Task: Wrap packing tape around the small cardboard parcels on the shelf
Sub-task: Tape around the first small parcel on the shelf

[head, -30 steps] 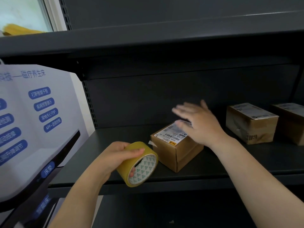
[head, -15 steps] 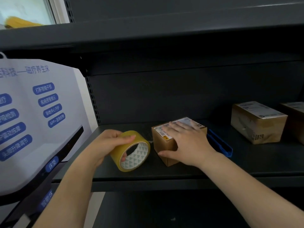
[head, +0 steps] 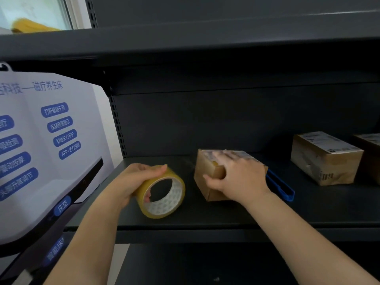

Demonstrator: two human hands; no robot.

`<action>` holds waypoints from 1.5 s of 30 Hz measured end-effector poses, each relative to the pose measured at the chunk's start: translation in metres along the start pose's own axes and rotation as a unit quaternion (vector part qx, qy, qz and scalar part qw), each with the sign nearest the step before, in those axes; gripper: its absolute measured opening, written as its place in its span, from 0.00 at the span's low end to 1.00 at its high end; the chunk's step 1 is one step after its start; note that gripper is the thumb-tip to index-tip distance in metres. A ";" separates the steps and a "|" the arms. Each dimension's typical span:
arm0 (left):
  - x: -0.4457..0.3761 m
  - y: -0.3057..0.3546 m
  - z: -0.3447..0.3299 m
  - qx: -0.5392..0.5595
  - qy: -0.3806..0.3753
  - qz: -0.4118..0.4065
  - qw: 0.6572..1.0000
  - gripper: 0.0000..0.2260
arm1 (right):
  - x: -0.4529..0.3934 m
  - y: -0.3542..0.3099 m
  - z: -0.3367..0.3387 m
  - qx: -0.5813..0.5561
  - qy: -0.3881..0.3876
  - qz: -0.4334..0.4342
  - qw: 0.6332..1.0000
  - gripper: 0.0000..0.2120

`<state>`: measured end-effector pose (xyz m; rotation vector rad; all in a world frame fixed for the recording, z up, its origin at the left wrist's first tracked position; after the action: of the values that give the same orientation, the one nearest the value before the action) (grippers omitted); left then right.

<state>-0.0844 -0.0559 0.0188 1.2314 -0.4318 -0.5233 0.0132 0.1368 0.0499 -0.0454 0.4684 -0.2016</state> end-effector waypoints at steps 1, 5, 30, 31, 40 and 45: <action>-0.003 0.003 0.002 -0.001 0.012 -0.008 1.000 0.40 | -0.002 0.006 0.005 -0.015 0.010 -0.018 1.000 0.35; -0.014 0.014 0.005 0.111 0.007 -0.045 0.993 0.30 | -0.007 0.019 0.010 -0.051 0.039 -0.054 0.997 0.33; -0.027 0.010 -0.042 -0.082 -0.040 0.034 0.995 0.28 | -0.003 0.097 0.000 -0.432 0.081 -0.282 0.853 0.19; -0.027 0.013 -0.047 -0.101 -0.046 0.042 0.993 0.23 | -0.001 0.097 -0.004 -0.458 0.079 -0.292 0.836 0.20; -0.017 0.016 -0.049 -0.133 -0.033 0.060 0.989 0.17 | -0.020 0.067 0.030 -0.264 0.134 -0.050 0.954 0.24; -0.008 0.015 -0.045 -0.138 -0.017 0.048 0.989 0.15 | -0.031 0.057 0.032 -0.254 -0.008 0.033 0.966 0.18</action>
<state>-0.0630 -0.0133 0.0200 0.9325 -0.4299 -0.5045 0.0112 0.1985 0.0866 -0.5338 0.4953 -0.0109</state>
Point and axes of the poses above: each hand's wrist, its own x-axis away from the middle knuckle, its own z-axis out of the back of the hand, y = z × x, the point moved 7 cm from there along -x, towards the middle knuckle, and after that the axes turned 1 degree about -x, right-handed, at the moved point
